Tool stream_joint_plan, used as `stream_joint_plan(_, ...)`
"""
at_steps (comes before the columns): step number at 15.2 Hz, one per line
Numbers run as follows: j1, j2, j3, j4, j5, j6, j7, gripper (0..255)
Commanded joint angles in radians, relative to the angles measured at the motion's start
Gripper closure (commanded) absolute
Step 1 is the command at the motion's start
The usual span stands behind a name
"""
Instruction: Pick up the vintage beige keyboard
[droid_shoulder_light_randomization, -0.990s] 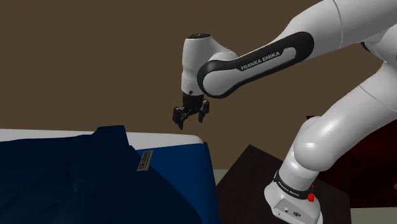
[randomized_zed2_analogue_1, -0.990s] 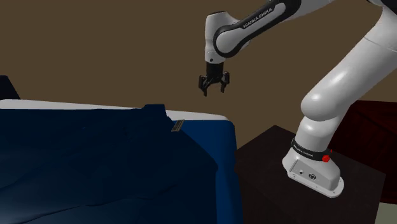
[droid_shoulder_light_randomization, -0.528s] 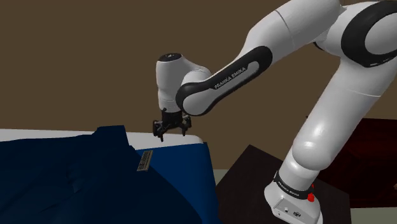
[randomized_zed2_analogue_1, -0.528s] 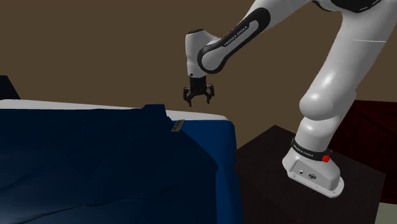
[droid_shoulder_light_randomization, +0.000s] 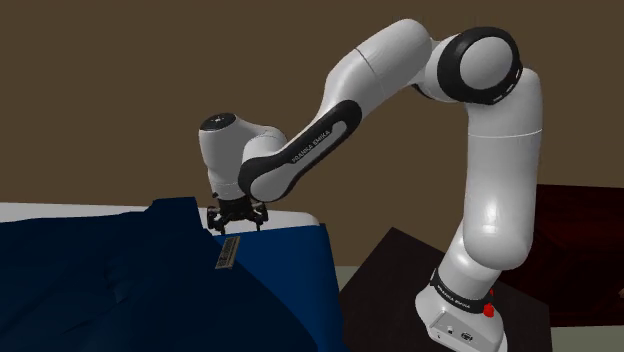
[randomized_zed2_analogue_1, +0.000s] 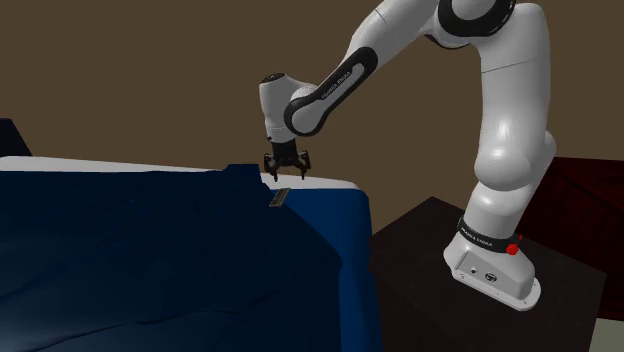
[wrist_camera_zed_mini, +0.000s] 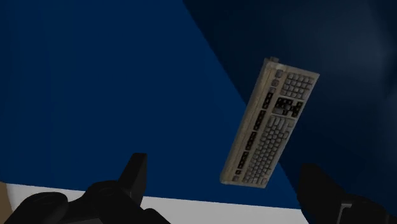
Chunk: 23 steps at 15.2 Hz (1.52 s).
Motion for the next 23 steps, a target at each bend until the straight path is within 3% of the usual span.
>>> stream_joint_plan(1,0.04,0.092,-0.03,0.087,-0.046,-0.017,0.075,0)
stream_joint_plan(3,0.08,0.178,-0.06,0.178,-0.075,-0.038,0.132,0)
stream_joint_plan(13,0.102,0.247,-0.091,0.176,-0.121,0.025,0.169,0)
stream_joint_plan(14,0.102,0.246,-0.091,0.174,-0.121,0.025,0.169,255)
stream_joint_plan(23,0.102,0.247,-0.091,0.176,-0.121,0.025,0.169,255)
